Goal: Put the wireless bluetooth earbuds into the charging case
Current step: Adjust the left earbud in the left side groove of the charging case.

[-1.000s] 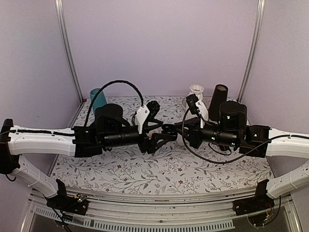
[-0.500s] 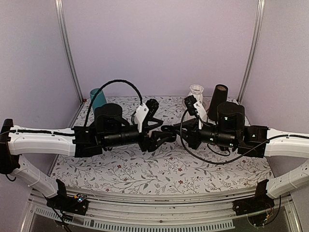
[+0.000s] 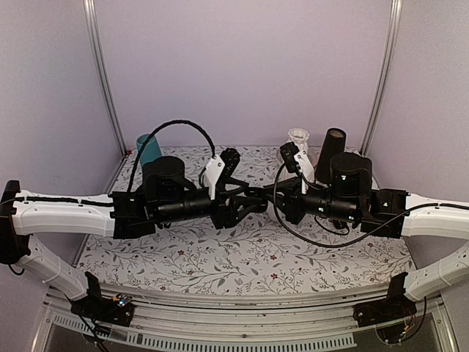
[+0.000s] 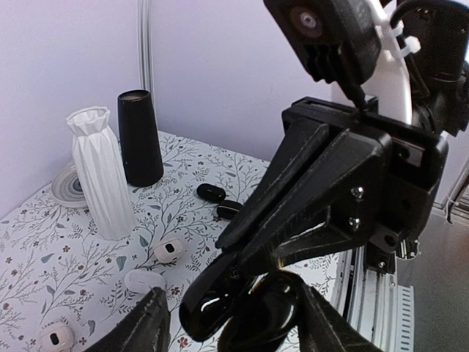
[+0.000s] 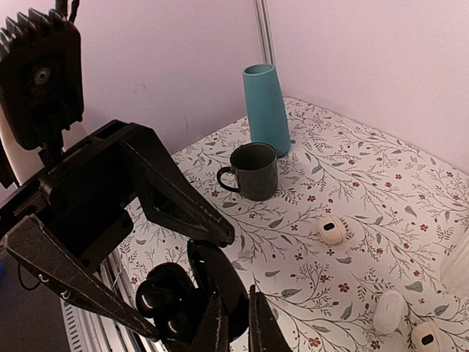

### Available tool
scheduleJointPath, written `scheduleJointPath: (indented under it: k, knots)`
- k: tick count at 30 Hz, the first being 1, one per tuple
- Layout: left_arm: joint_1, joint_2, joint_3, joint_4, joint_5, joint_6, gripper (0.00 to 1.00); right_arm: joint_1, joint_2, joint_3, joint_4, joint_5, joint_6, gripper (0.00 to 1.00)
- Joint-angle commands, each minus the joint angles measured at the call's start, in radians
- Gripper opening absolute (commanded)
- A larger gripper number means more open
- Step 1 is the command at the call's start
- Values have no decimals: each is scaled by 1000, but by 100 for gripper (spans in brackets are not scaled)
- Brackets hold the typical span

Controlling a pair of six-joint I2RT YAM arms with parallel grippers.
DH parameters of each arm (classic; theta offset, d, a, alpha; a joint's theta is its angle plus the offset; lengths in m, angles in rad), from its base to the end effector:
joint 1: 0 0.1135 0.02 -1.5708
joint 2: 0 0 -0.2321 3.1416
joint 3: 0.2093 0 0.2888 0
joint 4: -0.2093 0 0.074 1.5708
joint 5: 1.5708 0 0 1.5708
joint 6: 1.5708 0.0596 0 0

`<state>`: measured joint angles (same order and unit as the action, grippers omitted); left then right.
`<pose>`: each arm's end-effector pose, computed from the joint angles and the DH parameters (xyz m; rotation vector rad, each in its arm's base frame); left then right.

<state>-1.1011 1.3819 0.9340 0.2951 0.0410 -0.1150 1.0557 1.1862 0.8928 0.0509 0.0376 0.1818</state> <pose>0.1739 -0.3480 0.2529 0.8873 1.5839 -0.9200 0.1745 0.3038 0.2723 -0.7767 1.7290 0.8315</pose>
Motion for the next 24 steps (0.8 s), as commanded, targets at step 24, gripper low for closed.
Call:
scheduleJointPath:
  k: [24]
  knots:
    - [39,-24,-15,42,20,-49,52,14,6,32,8,-2,-12,3]
